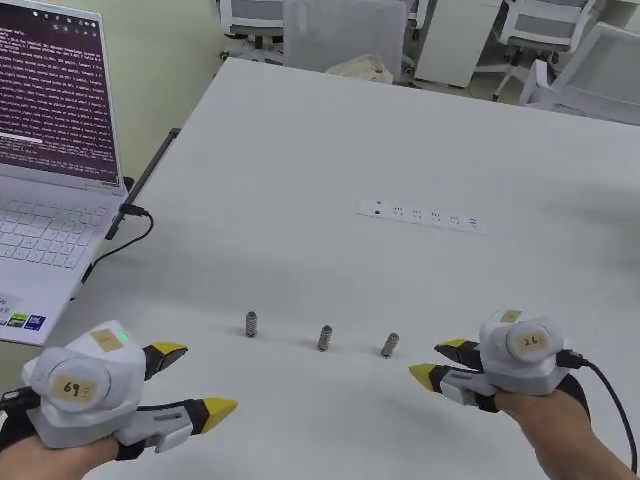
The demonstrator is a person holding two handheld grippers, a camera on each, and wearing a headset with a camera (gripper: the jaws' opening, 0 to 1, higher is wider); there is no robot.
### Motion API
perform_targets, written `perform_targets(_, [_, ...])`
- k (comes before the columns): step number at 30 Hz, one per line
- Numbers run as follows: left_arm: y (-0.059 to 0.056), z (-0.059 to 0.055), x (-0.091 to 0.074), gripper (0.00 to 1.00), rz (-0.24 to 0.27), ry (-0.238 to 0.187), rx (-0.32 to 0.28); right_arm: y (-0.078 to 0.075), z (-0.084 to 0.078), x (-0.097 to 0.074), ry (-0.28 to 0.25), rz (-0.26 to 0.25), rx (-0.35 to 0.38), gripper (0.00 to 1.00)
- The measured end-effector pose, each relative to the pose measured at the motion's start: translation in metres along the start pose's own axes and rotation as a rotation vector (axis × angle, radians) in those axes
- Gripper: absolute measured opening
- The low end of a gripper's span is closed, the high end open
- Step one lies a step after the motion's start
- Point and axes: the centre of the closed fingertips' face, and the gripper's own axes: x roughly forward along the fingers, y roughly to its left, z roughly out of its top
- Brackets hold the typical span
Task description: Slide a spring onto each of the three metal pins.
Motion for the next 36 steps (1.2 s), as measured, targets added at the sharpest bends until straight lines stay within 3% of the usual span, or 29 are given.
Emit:
perform_targets(18, [-0.001, 0.008, 0.003, 0.52, 0.005, -0.016, -0.001, 0.015, -0.010, -0.038, -0.079, -0.022, 0.065, 0.38])
perform_targets(27, [0.003, 0.012, 0.003, 0.52, 0.010, -0.020, 0.000, 0.026, -0.024, -0.051, -0.083, -0.018, 0.092, 0.44])
perform_targets(36, [0.008, 0.008, -0.004, 0.53, 0.017, -0.016, 0.001, 0.038, -0.035, -0.063, -0.095, -0.017, 0.119, 0.49])
